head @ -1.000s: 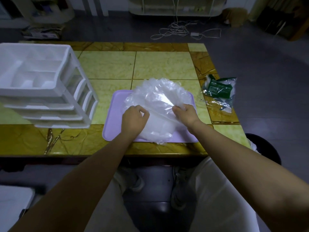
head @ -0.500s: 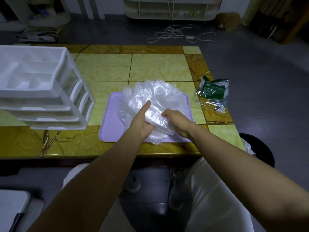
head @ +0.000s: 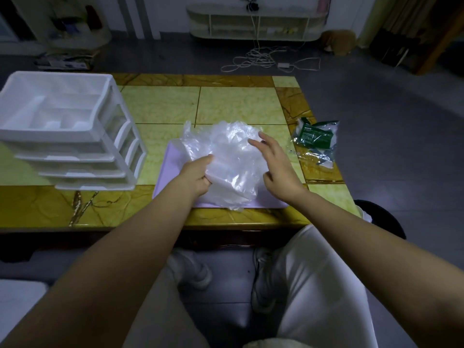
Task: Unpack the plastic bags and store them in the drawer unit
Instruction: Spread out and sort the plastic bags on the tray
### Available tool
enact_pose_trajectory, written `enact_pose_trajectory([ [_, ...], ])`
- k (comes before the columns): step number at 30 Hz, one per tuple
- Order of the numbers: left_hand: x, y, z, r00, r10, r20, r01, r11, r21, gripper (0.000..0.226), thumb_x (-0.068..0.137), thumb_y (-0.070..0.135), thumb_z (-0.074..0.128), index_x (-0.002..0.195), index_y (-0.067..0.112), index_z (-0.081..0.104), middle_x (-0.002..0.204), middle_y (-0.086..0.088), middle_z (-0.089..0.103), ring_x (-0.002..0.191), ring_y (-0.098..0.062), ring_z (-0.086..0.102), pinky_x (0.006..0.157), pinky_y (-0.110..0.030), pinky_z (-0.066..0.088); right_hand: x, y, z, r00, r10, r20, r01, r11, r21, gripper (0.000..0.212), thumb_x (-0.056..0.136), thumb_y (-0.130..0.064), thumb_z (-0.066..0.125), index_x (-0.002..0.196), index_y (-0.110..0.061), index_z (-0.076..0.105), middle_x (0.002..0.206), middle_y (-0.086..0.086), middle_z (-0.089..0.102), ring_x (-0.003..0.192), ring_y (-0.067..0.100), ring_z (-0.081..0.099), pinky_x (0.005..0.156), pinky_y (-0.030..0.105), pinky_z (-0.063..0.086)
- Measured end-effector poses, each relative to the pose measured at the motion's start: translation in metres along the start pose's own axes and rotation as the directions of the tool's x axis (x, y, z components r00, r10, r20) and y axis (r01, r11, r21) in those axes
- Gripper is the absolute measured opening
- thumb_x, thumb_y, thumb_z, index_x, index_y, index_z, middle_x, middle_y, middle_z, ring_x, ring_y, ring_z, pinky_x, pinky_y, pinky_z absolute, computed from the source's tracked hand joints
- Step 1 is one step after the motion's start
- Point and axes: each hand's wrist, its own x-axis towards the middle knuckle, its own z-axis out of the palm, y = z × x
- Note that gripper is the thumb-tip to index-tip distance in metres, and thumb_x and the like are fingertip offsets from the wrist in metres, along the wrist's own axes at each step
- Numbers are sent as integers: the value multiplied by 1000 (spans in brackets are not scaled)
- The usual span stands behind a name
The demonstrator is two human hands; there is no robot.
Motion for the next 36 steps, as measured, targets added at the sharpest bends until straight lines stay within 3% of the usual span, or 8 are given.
enact_pose_trajectory([
  [6, -21, -6, -6, 976, -92, 196, 81, 994, 67, 34, 93, 3, 53, 127, 2, 54, 118, -13, 65, 108, -24, 62, 96, -36, 48, -12, -14, -3, 912, -285, 296, 358, 905, -232, 109, 66, -32, 74, 153, -25, 8, 162, 6, -11, 149, 21, -12, 118, 43, 4],
  [10, -28, -8, -8, 967, -119, 227, 95, 989, 112, 30, 94, 2, 50, 123, 3, 54, 104, -13, 66, 92, -22, 64, 82, -34, 53, -10, -23, 5, 884, -400, 240, 449, 870, -204, 68, 66, -14, 61, 132, -28, 51, 152, -4, 37, 148, 17, 17, 113, 44, 15],
  [15, -32, -8, -6, 973, -110, 203, 89, 990, 113, 21, 94, 0, 48, 114, -2, 55, 99, -15, 64, 85, -21, 64, 69, -31, 56, -2, -29, 5, 947, -266, 178, 264, 964, 35, 48, 72, -30, 37, 107, -23, 70, 107, -8, 70, 119, 12, 53, 95, 28, 24],
  [19, -36, -9, 0, 976, -85, 203, 57, 988, 140, 23, 90, -3, 39, 109, -6, 53, 99, -20, 61, 82, -25, 64, 64, -35, 60, 3, -37, 3, 968, -32, 247, -18, 980, 197, 44, 94, -38, 49, 76, 0, 60, 63, 5, 49, 63, 15, 42, 63, 30, 31],
  [25, -55, -4, -11, 892, -100, 441, 58, 993, 107, 49, 86, 33, 61, 126, 5, 58, 120, -15, 66, 108, -28, 64, 91, -44, 54, 6, -51, -9, 861, 213, 463, -467, 692, 550, 8, 95, -24, 57, 91, -21, 63, 86, -2, 68, 75, 11, 64, 69, 21, 51],
  [30, -62, -14, -24, 923, 5, 384, -130, 945, 300, 38, 90, 12, 59, 126, -2, 56, 105, -13, 71, 97, -24, 69, 80, -36, 59, 6, -53, -8, 738, 261, 622, -656, 491, 572, 22, 94, -23, 58, 110, -10, 63, 96, 6, 72, 82, 18, 71, 64, 22, 55],
  [33, -56, -18, -33, 983, 119, 137, -154, 944, 290, 33, 95, 10, 52, 125, -4, 55, 94, -11, 68, 82, -22, 67, 64, -31, 60, 8, -57, 2, 774, 459, 437, -633, 539, 555, 29, 91, -25, 63, 115, -14, 52, 98, 2, 61, 82, 14, 61, 72, 25, 50],
  [36, -50, -20, -43, 967, 209, -144, -182, 967, 181, 30, 94, 10, 52, 123, -1, 55, 101, -15, 65, 84, -28, 65, 60, -35, 58, 5, -65, 8, 840, 530, -116, -393, 743, 541, 32, 88, -20, 62, 118, -14, 51, 99, -1, 52, 86, 11, 52, 81, 27, 45],
])
